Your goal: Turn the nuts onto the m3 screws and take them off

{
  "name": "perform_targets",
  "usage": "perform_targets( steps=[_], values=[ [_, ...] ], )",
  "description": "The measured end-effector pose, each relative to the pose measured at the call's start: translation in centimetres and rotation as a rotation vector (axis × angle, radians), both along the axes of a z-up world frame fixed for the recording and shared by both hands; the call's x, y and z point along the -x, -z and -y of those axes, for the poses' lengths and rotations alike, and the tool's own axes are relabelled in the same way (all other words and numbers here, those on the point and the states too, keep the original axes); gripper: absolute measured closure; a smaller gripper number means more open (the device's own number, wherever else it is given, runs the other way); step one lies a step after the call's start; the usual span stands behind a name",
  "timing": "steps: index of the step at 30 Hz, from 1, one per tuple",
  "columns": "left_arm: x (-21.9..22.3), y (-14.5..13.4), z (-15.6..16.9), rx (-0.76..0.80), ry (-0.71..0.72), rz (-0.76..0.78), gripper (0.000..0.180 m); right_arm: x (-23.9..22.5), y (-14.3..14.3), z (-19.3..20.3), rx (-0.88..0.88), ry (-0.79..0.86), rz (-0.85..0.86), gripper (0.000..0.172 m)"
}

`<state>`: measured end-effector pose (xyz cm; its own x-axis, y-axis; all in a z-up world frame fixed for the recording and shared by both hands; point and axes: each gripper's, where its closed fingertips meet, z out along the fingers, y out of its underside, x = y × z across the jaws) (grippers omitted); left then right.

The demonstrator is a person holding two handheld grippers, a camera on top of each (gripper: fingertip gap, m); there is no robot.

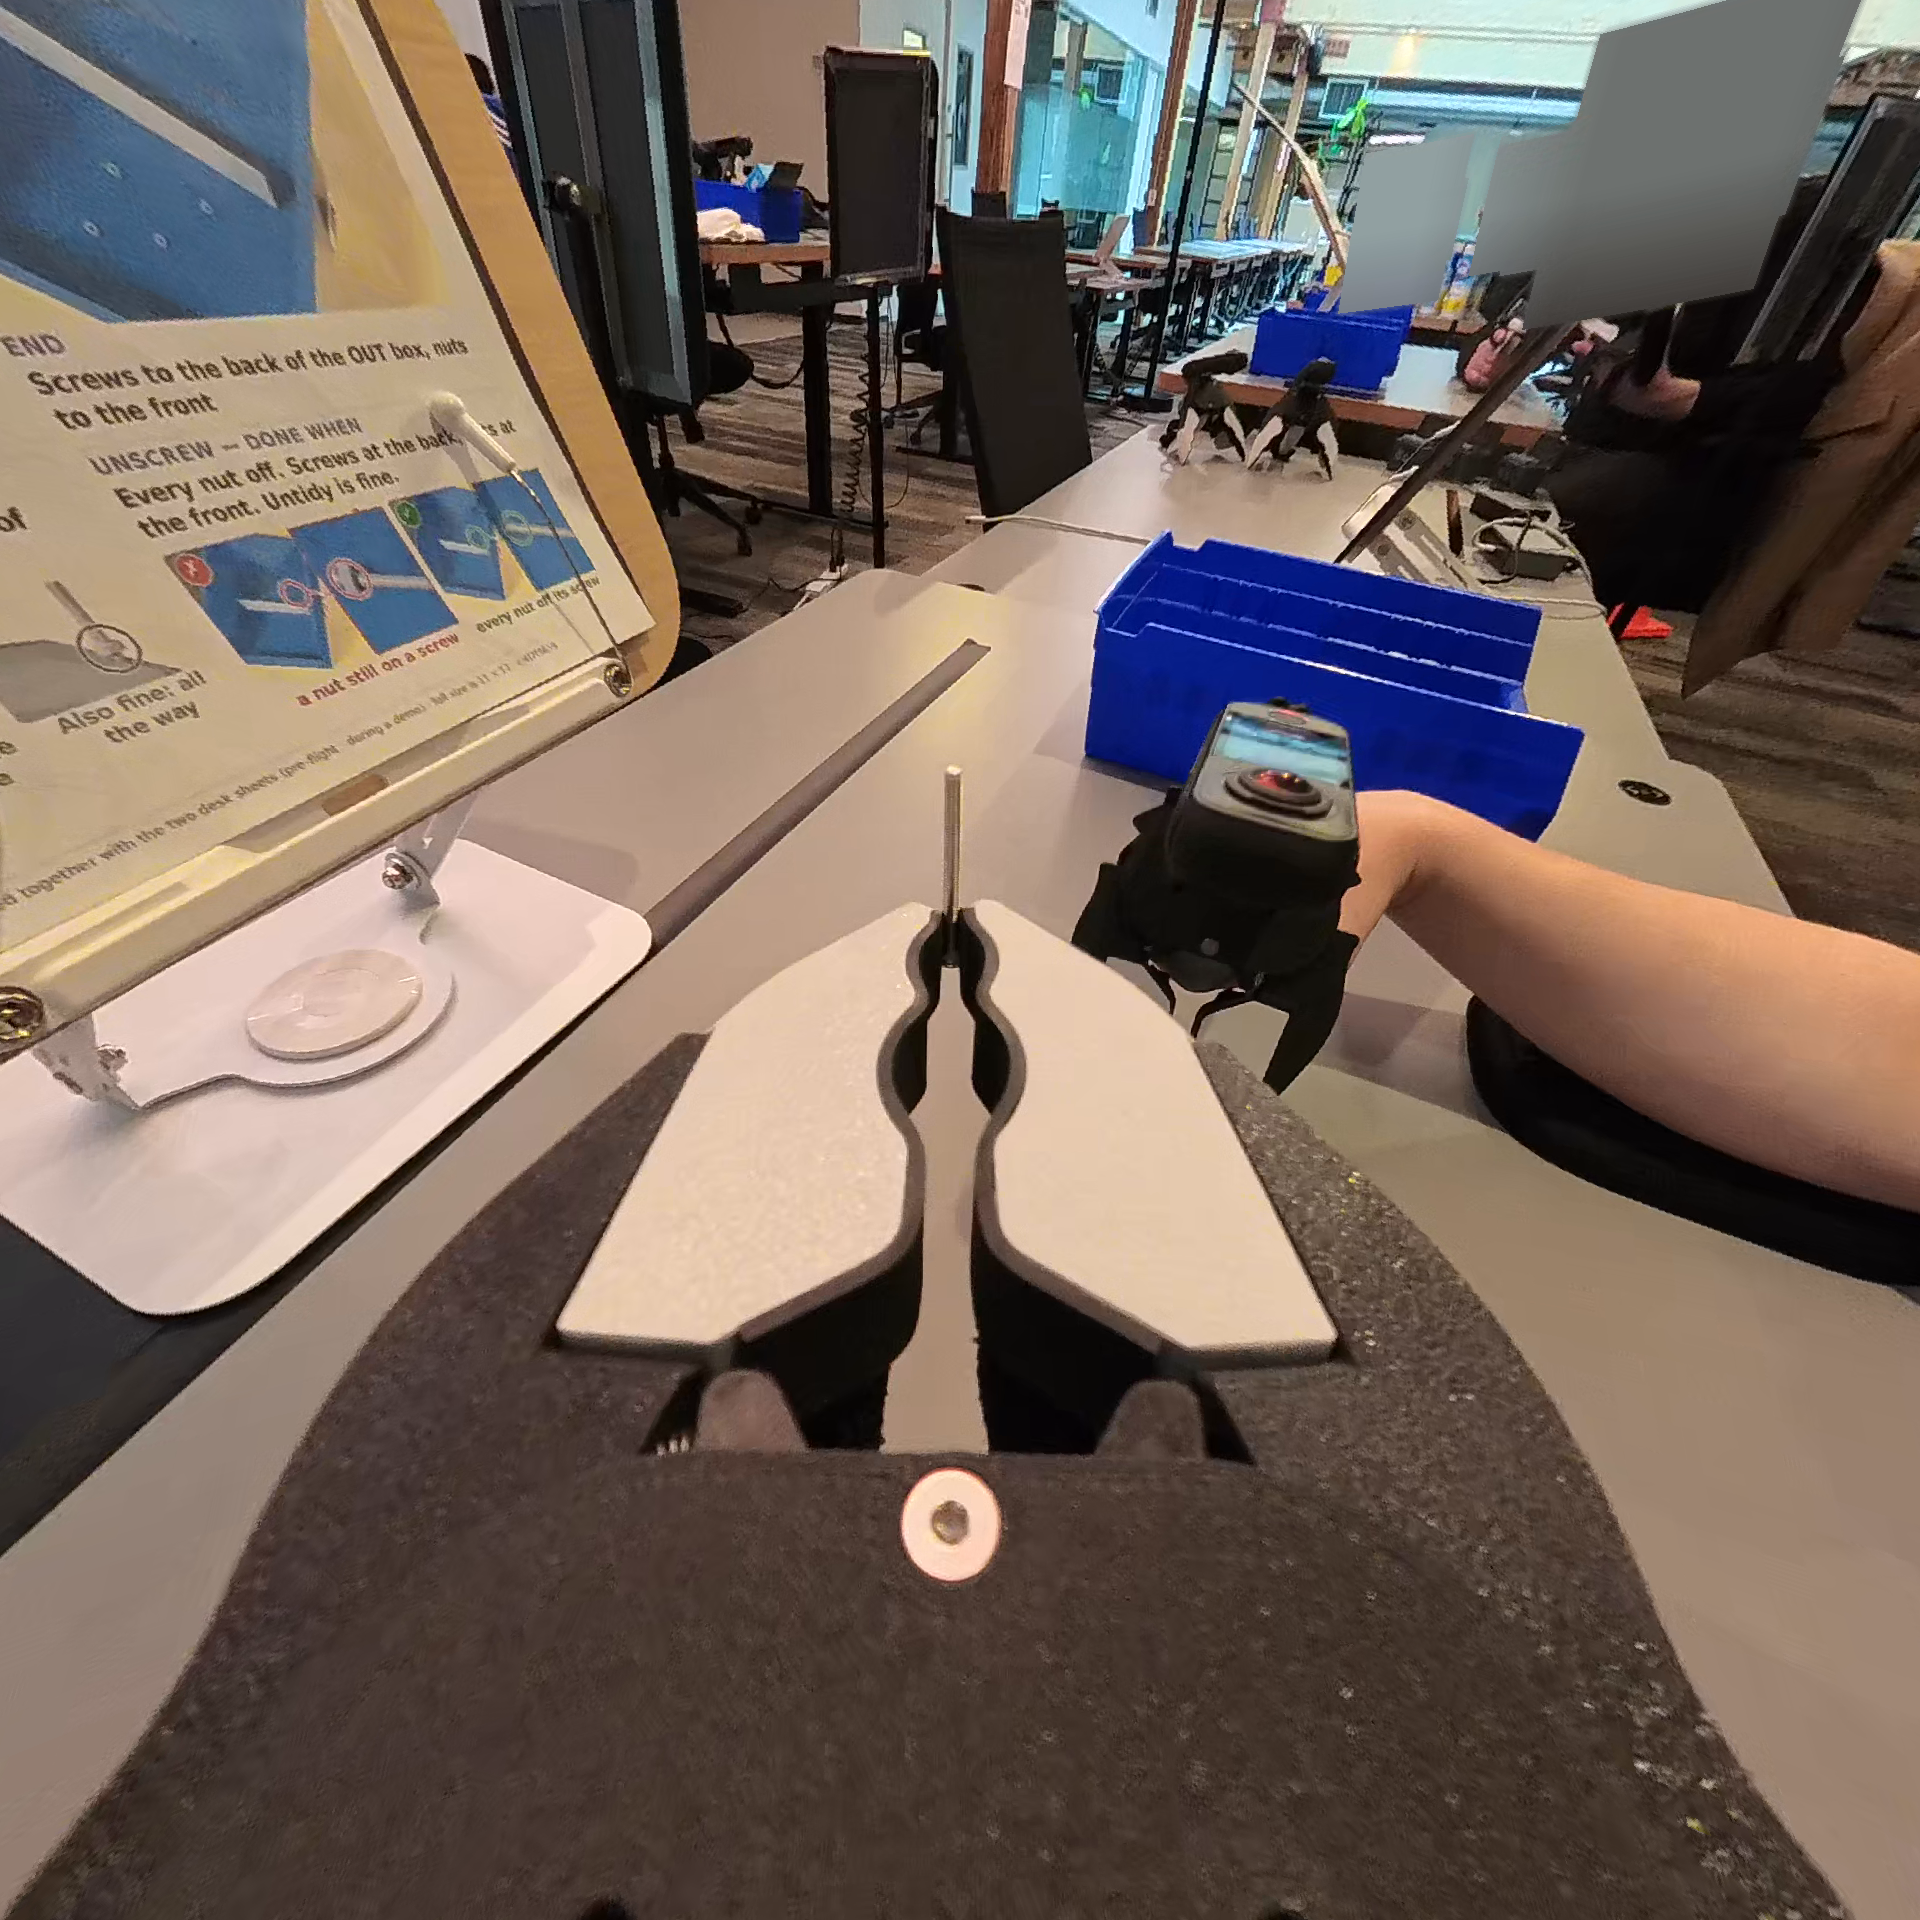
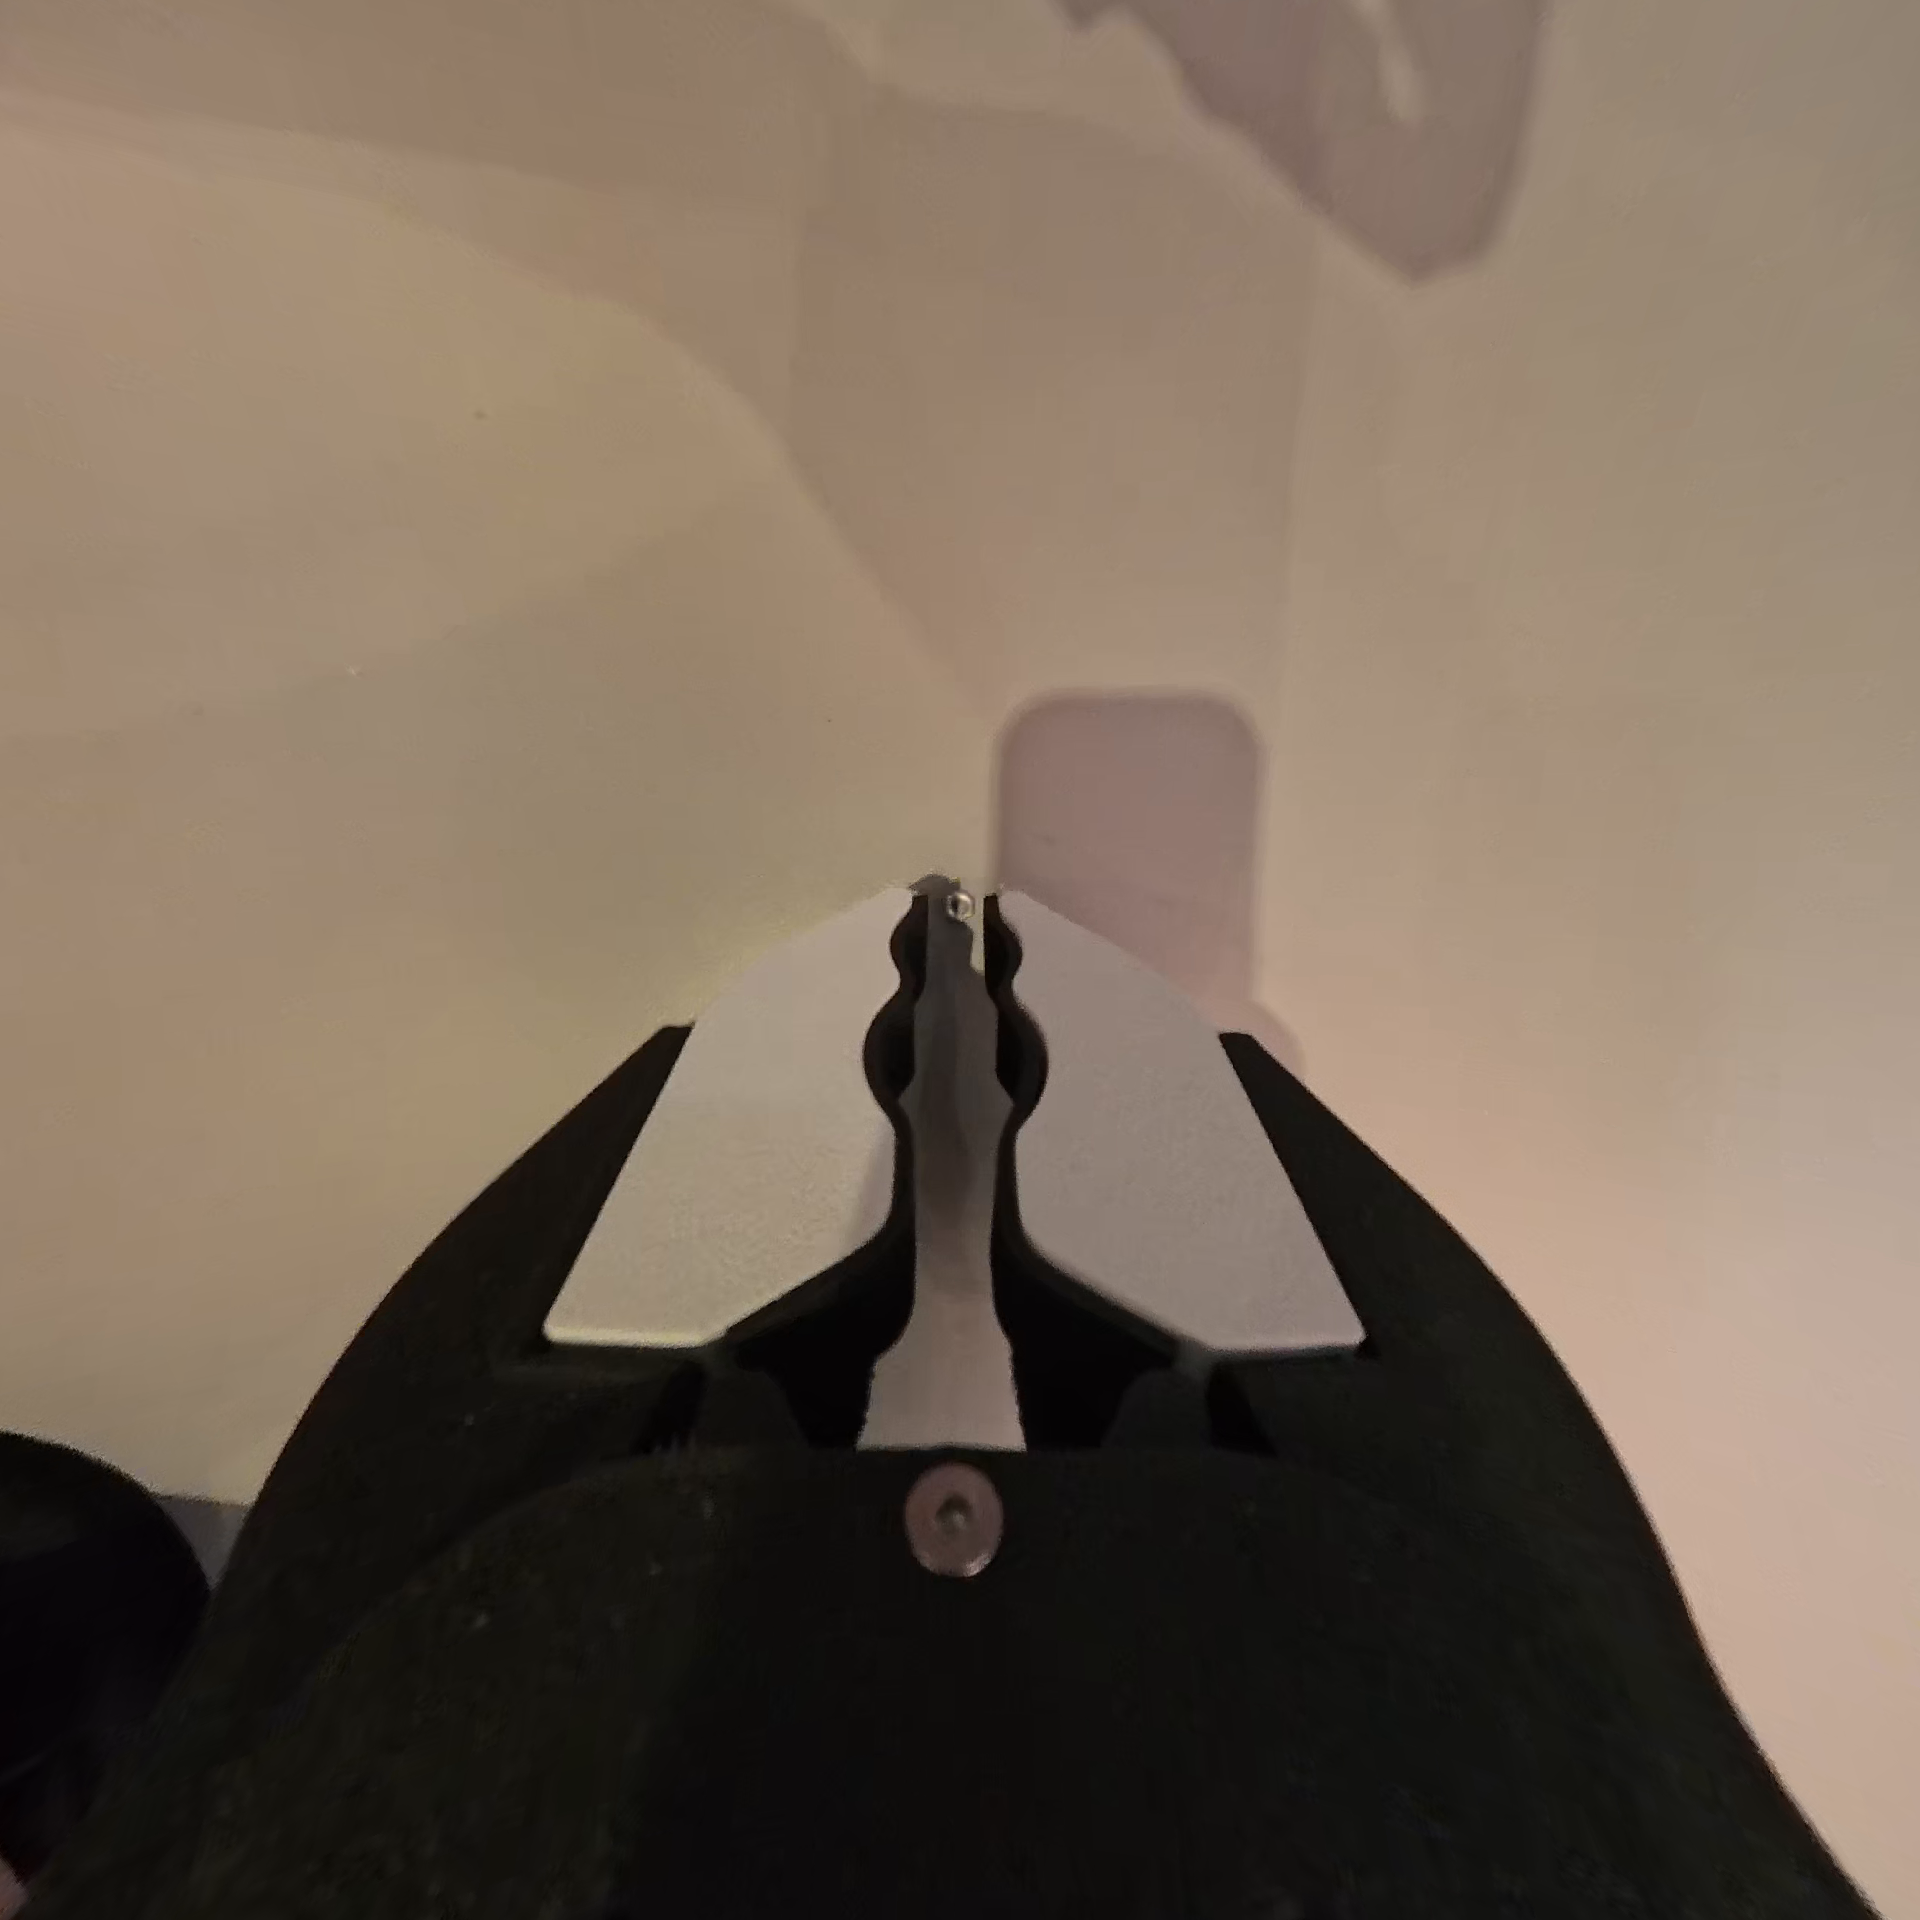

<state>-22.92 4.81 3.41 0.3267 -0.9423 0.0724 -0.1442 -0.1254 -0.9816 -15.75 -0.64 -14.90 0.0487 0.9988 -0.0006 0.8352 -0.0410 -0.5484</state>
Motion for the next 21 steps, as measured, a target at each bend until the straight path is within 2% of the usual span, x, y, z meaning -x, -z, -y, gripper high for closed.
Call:
perform_targets(
  steps=[21],
  values=[
    [-0.48, 0.60, 0.27, -0.001, 0.021, -0.029, 0.178, 0.06, 0.58, -0.16, 0.023, 0.010, 0.001, 0.167]
  ],
)
